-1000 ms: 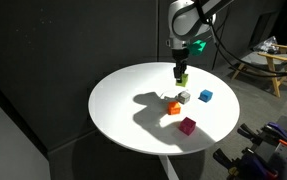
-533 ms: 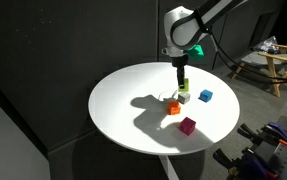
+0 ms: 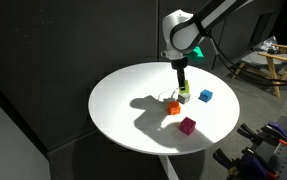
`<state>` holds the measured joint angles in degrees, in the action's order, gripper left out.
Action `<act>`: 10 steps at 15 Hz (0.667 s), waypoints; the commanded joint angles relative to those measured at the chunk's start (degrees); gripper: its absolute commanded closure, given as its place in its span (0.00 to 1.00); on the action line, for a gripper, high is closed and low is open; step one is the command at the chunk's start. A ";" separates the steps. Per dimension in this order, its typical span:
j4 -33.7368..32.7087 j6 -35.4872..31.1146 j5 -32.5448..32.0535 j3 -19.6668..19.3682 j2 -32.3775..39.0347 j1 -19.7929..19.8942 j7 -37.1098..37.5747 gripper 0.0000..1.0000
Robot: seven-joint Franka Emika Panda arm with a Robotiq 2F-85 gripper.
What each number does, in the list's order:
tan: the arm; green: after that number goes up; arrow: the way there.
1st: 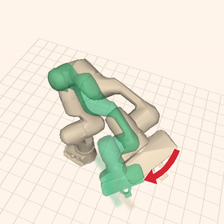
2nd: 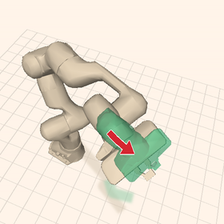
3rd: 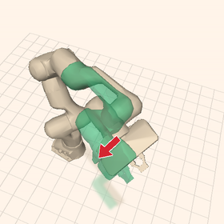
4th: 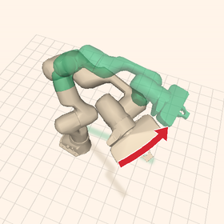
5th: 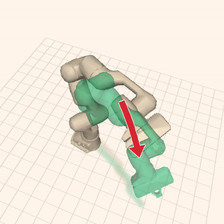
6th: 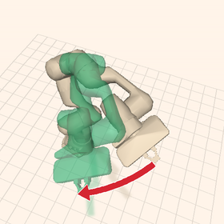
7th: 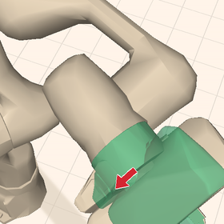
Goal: Move the green block from the gray one to the orange one
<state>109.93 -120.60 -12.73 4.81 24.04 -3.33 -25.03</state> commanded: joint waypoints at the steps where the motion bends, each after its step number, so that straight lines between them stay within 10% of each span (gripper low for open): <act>1: -0.11 0.14 -0.16 0.38 0.04 0.33 0.12 0.52; 7: -0.11 0.14 -0.16 0.38 0.04 0.33 0.12 0.52; 8: 0.19 -0.53 -0.17 0.50 -0.37 0.37 -0.18 0.77; 10: 0.56 -1.45 0.28 0.83 -0.81 0.53 -0.69 0.77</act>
<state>109.93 -120.82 -12.73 4.89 24.05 -3.34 -25.03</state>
